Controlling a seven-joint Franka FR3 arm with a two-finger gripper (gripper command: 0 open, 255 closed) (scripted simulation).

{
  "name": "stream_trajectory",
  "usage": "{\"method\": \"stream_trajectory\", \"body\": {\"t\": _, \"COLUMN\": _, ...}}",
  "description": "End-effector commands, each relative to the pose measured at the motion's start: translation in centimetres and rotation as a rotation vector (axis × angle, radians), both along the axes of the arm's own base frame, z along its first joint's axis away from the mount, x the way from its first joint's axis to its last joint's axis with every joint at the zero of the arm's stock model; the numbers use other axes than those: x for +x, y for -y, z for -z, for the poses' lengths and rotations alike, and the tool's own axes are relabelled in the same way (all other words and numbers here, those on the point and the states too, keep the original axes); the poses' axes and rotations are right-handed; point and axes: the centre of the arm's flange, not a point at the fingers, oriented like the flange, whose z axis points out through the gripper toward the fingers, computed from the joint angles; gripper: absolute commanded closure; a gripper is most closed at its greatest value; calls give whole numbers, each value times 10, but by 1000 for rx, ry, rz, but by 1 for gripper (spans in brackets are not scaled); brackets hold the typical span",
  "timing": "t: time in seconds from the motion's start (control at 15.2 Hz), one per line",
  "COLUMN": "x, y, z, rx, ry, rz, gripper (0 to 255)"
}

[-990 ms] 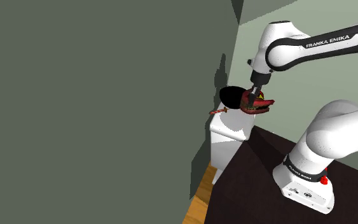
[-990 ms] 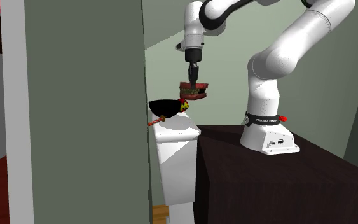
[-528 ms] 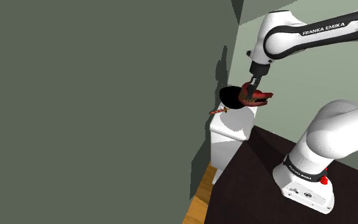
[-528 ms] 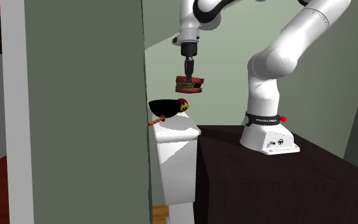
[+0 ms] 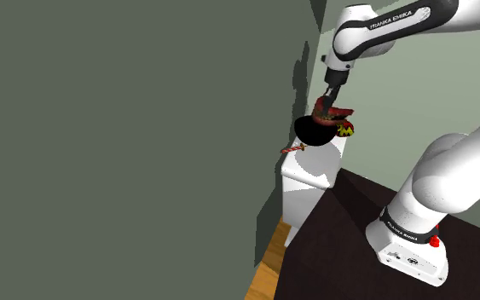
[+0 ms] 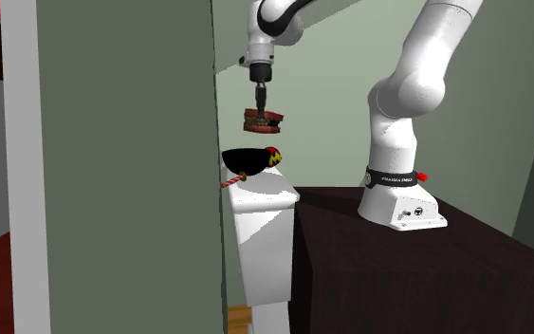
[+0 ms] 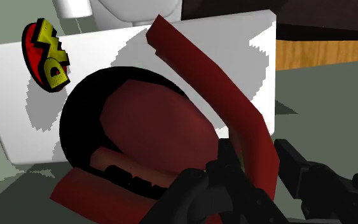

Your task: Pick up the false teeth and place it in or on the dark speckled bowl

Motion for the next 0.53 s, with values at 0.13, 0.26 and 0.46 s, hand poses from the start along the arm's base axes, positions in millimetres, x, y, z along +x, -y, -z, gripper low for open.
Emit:
{"method": "stream_trajectory", "body": {"t": 0.13, "x": 37, "y": 42, "z": -6, "rx": -2, "ry": 1, "rz": 0, "gripper": 255}}
{"method": "stream_trajectory", "body": {"t": 0.26, "x": 58, "y": 64, "z": -9, "rx": -2, "ry": 1, "rz": 0, "gripper": 255}}
{"method": "stream_trajectory", "body": {"t": 0.46, "x": 58, "y": 64, "z": 6, "rx": -2, "ry": 1, "rz": 0, "gripper": 255}}
